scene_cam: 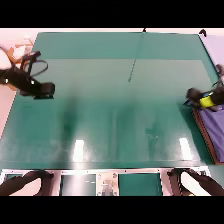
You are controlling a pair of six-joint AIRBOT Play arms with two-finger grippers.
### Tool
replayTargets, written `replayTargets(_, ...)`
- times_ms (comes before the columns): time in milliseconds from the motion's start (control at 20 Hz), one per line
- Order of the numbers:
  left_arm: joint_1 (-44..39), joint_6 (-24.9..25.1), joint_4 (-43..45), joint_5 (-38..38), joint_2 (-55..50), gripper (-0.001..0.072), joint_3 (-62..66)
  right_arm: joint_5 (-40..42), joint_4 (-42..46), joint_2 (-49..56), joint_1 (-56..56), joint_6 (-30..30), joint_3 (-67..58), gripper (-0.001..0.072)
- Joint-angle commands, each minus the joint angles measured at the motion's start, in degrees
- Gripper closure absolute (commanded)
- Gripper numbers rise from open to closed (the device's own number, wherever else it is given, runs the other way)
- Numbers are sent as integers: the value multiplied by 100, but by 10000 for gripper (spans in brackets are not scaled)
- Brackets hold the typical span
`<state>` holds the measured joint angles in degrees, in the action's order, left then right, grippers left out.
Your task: Fold the shirts.
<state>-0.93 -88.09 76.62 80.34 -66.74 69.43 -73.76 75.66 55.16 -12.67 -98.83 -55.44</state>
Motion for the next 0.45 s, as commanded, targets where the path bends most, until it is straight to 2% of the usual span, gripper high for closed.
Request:
replayTargets(0,-74,-37,4,-428,651,683,-933,804,-219,-546,813,122,944,697)
replayTargets(400,-74,-37,-61,-490,649,684,-931,721,-216,-540,1032,118,944,697)
